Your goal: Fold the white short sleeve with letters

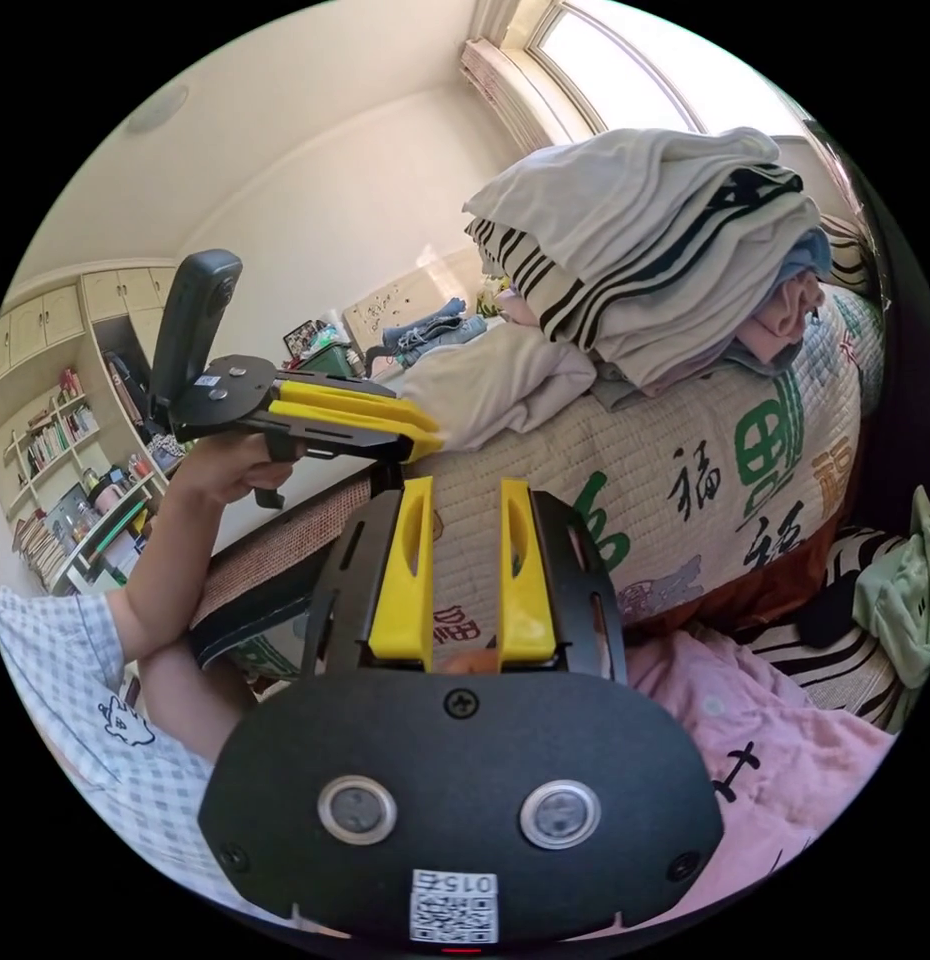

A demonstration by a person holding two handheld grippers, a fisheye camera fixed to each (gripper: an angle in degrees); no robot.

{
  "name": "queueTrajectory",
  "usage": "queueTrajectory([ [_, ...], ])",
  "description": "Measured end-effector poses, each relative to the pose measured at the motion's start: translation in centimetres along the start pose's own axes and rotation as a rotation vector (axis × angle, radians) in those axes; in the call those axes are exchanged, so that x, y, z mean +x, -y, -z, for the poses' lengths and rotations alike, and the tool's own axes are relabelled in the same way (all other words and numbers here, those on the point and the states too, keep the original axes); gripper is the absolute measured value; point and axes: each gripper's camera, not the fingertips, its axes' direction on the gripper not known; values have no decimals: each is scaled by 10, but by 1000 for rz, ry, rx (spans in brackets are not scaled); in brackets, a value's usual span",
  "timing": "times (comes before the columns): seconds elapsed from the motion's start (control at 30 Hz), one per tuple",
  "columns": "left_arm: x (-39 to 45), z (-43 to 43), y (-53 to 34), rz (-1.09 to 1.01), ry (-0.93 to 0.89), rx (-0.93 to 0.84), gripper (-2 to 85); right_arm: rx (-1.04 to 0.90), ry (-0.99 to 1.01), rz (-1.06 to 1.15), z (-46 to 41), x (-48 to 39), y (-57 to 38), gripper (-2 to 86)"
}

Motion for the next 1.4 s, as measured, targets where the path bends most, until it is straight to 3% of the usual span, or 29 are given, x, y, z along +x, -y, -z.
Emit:
queueTrajectory([
  [0.23,-35,22,2,31,-101,64,14,-5,41,-36,6,30,17,98],
  [0.4,-72,67,-4,91,-135,212,3,16,70,-26,6,40,33,100],
  [0.8,-175,145,-26,262,-216,451,1,5,168,-160,-55,73,83,94],
  [1.13,-233,186,-25,325,-196,493,0,85,244,-222,-86,100,25,2],
  [1.4,-307,286,-73,526,-198,723,-1,249,103,-6,-44,42,-31,-4],
])
